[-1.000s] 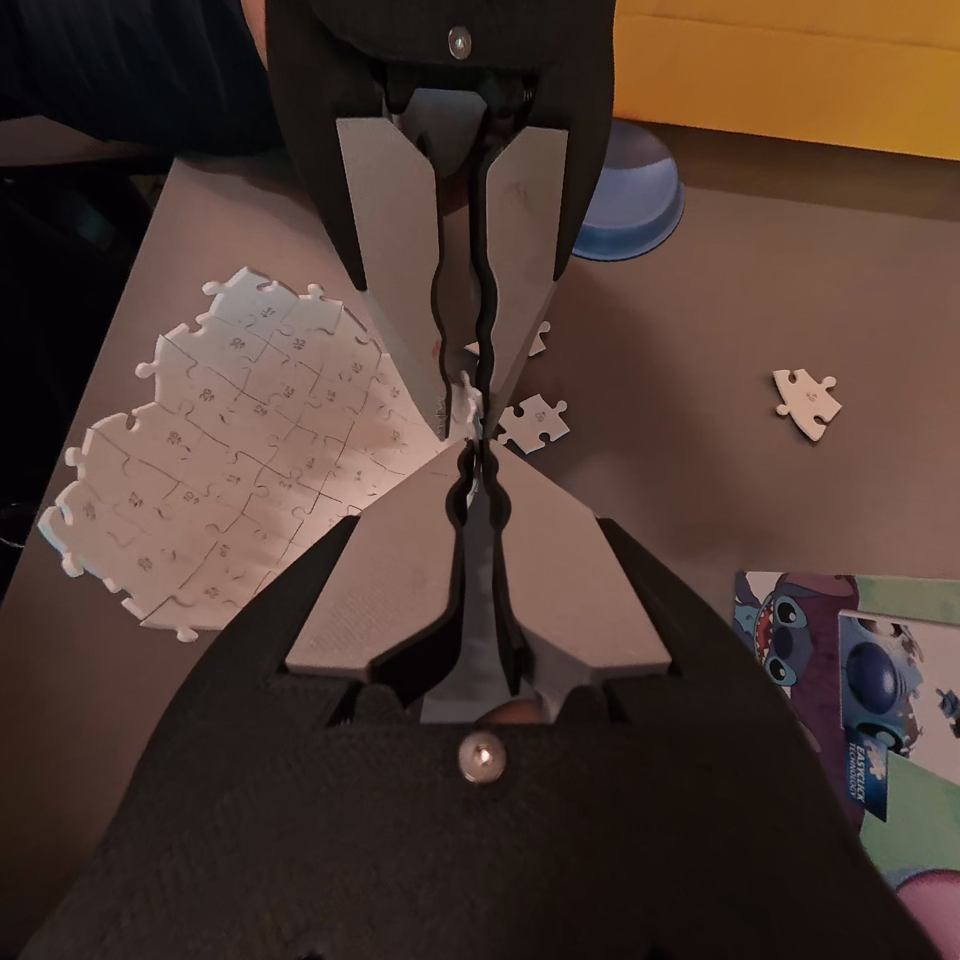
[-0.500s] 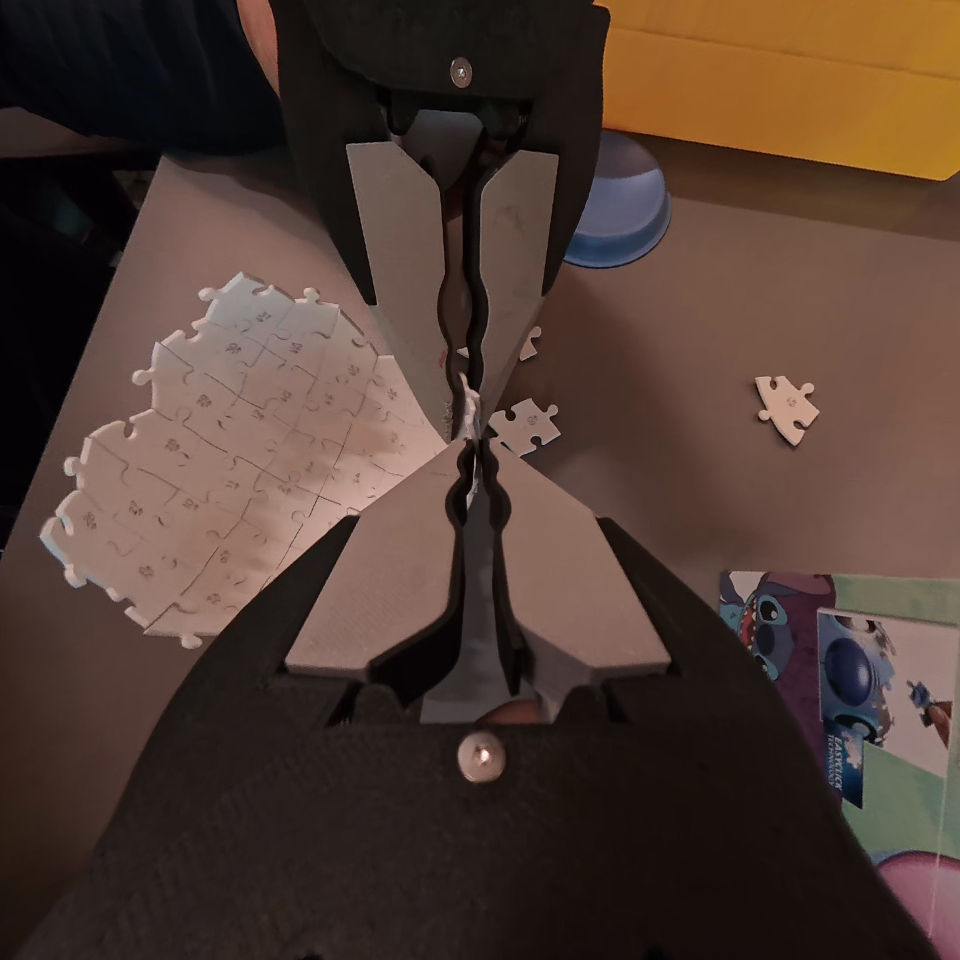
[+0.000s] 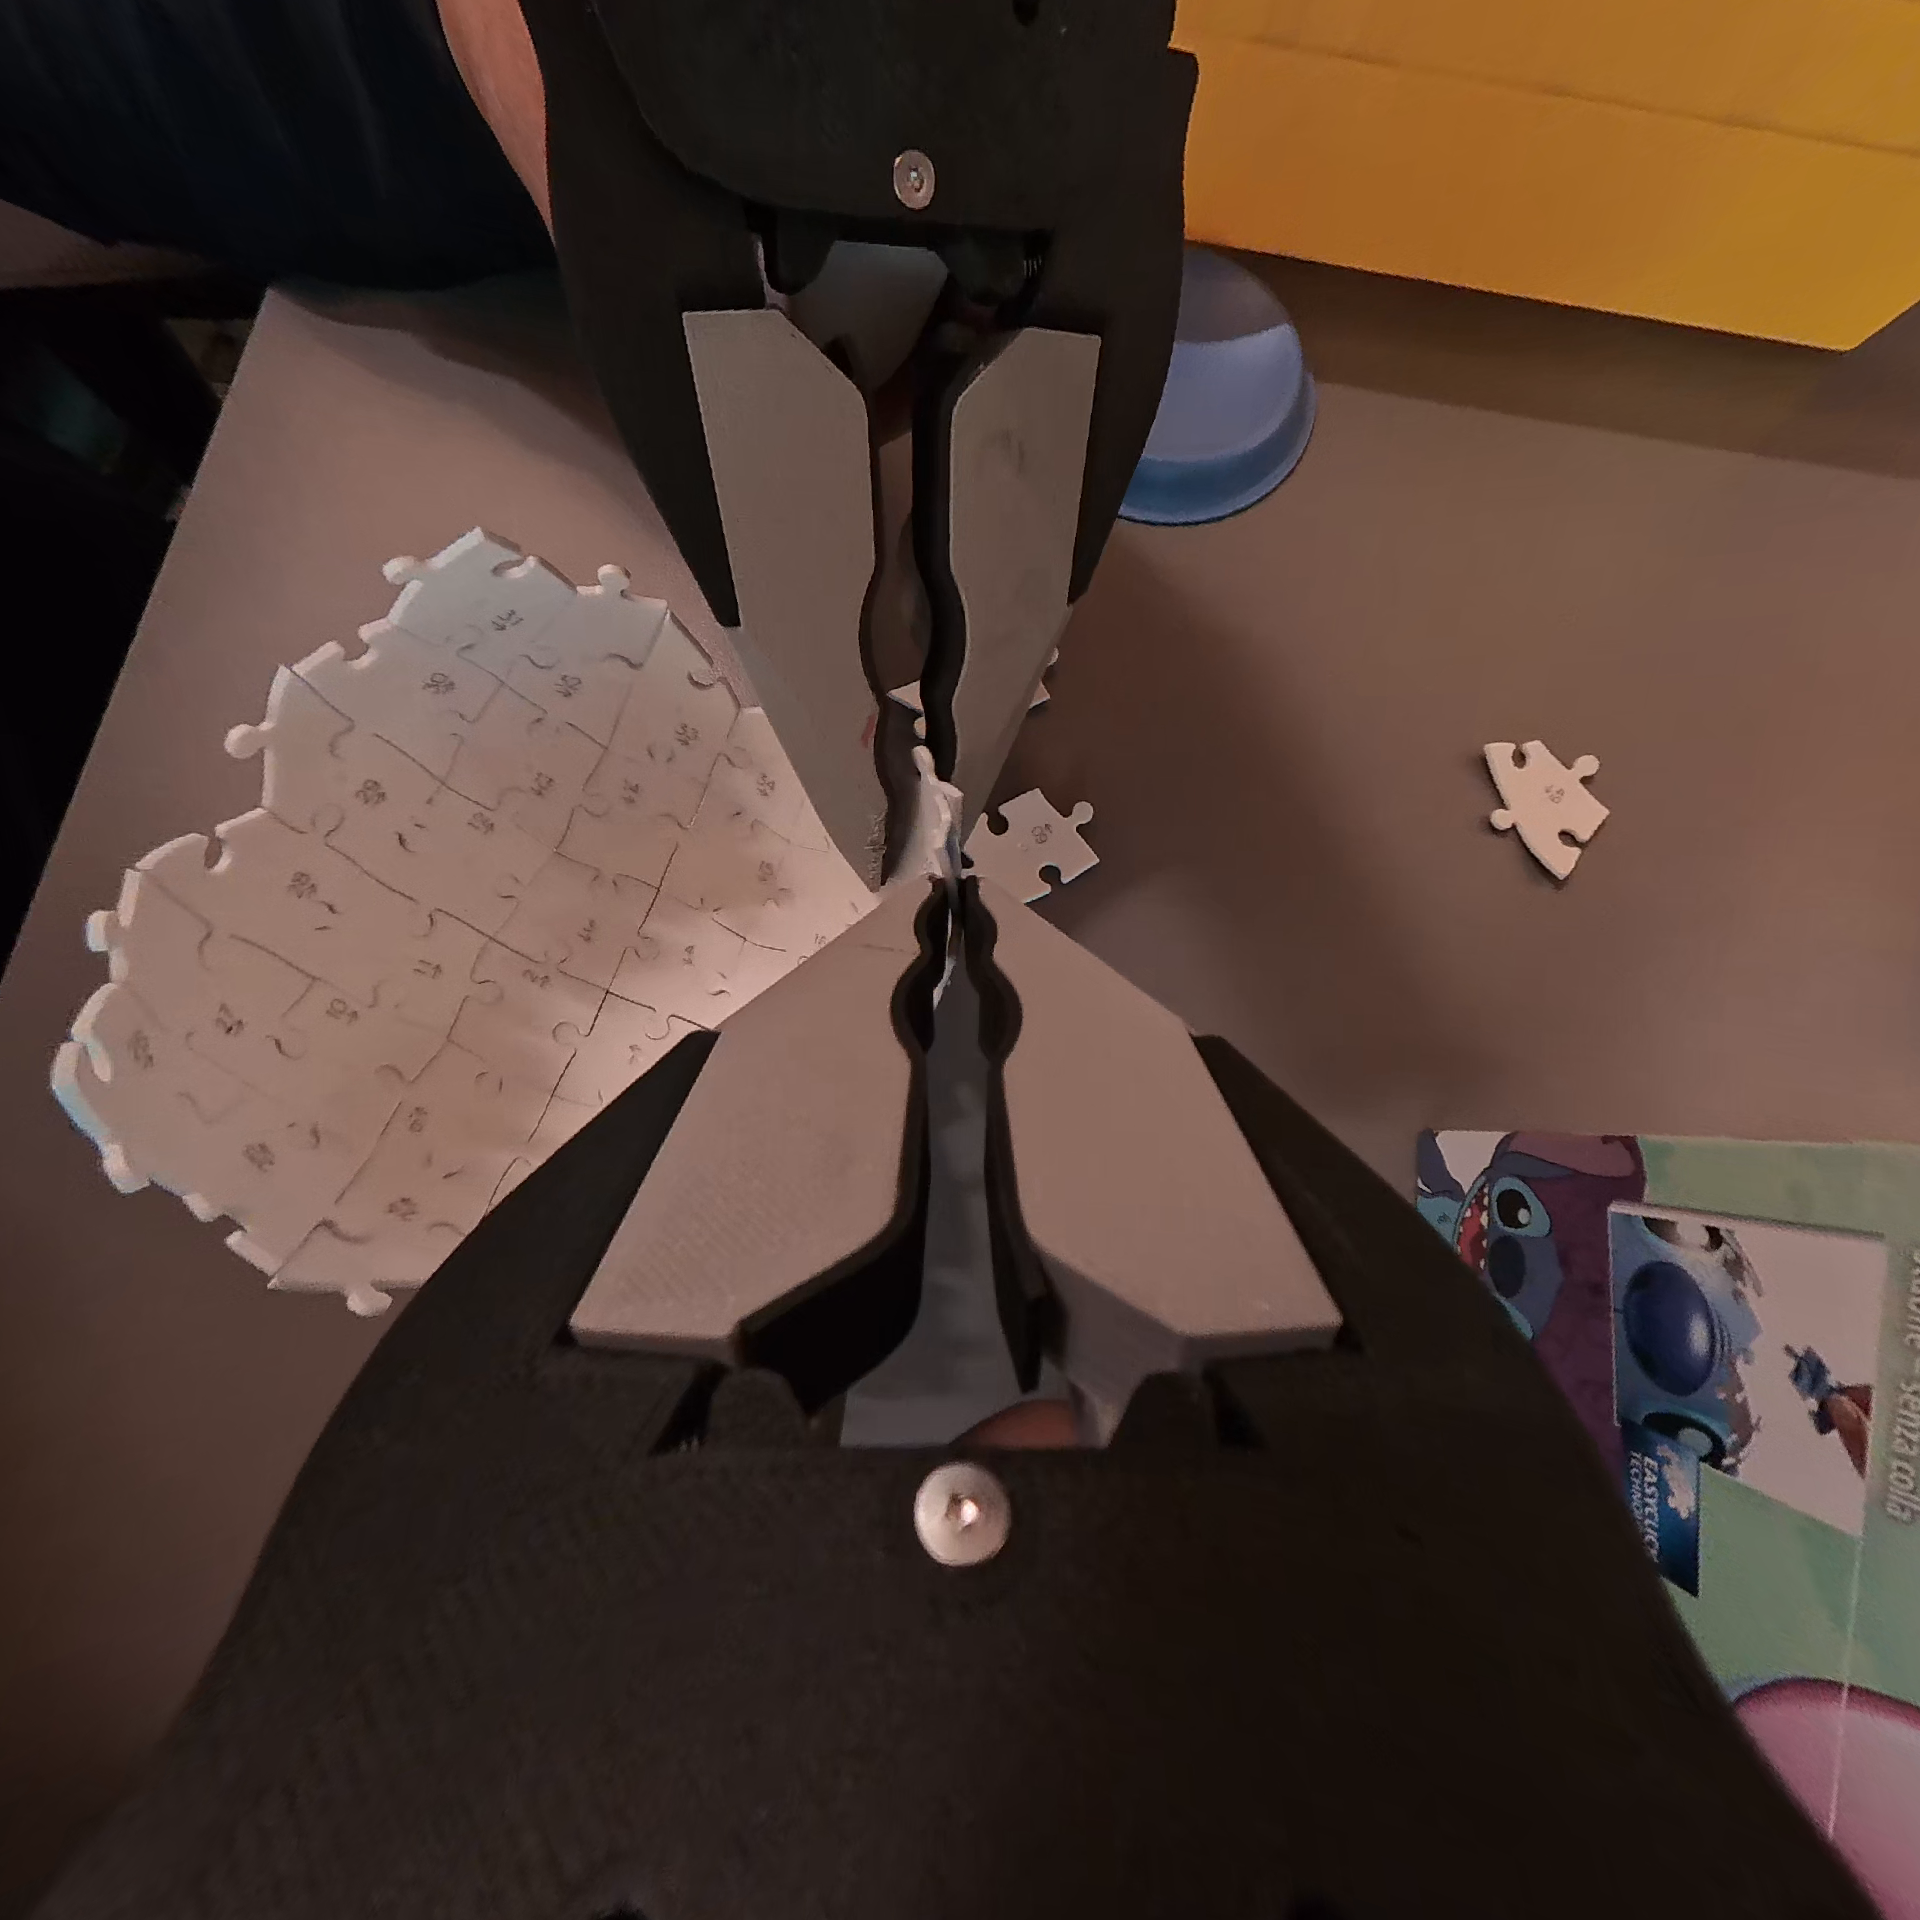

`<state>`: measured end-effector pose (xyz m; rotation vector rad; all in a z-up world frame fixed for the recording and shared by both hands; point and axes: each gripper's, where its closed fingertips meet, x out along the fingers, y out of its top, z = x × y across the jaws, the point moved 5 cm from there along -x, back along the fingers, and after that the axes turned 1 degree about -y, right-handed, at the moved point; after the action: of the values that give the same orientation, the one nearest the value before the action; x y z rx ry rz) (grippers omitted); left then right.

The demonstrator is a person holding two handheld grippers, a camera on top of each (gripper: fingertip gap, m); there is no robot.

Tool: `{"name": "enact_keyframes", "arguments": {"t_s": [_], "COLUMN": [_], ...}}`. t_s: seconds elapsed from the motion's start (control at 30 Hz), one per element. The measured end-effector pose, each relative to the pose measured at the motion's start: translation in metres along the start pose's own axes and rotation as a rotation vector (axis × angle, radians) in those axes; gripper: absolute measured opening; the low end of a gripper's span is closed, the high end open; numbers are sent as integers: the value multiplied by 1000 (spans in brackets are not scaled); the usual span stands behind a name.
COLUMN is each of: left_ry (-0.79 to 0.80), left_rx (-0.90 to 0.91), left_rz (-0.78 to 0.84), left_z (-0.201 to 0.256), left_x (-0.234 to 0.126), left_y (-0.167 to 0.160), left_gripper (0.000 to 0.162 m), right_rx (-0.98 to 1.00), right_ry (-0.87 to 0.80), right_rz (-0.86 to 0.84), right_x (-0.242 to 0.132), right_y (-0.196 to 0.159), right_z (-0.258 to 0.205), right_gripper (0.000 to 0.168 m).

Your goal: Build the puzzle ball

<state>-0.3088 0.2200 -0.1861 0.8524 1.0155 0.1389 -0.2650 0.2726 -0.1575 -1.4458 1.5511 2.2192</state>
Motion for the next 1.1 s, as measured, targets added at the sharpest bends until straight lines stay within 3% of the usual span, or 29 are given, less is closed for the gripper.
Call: {"name": "enact_keyframes", "arguments": {"t_s": [0.37, 1.1], "left_ry": [13, 53], "left_rx": [21, 76], "left_rz": [55, 73], "left_z": [-1, -3], "left_x": [-5, -3], "left_y": [8, 13], "left_gripper": [17, 2], "right_rx": [10, 25], "right_ry": [-5, 18], "right_rz": [3, 40], "right_x": [1, -2], "right_y": [-2, -5], "right_z": [2, 5], "right_gripper": [0, 0]}}
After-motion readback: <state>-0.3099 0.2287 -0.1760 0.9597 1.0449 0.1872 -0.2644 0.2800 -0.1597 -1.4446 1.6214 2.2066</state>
